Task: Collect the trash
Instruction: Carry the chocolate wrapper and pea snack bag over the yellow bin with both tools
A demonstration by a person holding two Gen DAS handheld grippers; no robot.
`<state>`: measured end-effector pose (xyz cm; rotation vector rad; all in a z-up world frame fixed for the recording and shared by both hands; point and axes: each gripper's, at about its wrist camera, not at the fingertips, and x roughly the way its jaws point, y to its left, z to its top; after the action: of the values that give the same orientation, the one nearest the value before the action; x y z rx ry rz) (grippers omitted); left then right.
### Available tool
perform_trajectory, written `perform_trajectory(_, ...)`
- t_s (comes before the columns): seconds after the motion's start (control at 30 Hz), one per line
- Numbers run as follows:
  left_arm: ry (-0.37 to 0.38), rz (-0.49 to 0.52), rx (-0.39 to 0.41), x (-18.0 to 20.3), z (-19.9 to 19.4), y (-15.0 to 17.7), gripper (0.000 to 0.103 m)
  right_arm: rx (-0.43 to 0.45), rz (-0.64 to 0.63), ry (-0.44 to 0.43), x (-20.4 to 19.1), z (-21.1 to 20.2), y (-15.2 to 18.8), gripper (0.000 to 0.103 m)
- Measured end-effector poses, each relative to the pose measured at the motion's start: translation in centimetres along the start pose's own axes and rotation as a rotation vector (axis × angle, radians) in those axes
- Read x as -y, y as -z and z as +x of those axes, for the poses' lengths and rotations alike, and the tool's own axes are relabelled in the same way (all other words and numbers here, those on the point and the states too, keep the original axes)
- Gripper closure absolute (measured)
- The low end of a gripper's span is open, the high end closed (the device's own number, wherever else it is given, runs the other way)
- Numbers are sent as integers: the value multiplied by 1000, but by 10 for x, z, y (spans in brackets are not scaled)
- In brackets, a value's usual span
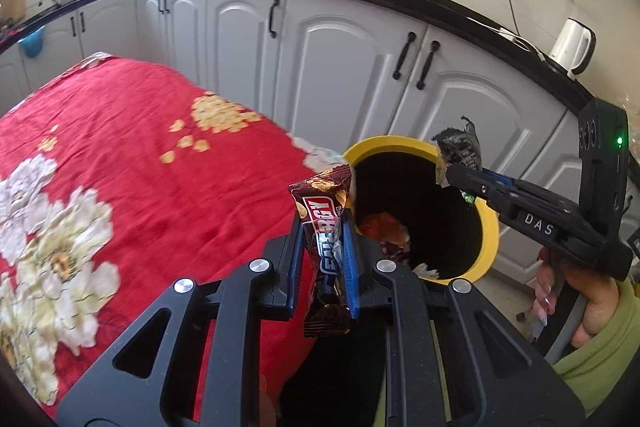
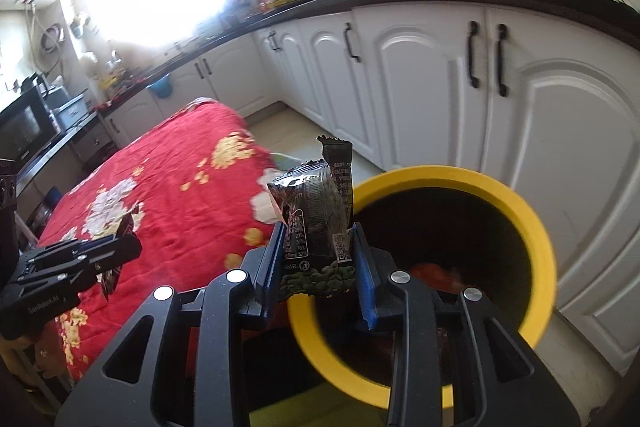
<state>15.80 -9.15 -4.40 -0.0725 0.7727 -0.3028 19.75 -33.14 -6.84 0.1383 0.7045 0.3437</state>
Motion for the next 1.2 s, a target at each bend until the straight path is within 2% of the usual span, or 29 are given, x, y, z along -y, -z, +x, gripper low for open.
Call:
perform_trajectory(0.57,67,47,-11,49,32,-18,91,28,74,83,49,-28,16,72)
perform_trajectory(1.2,113,54,-37,71,60,-23,91,6,77,112,59,-34,38,72)
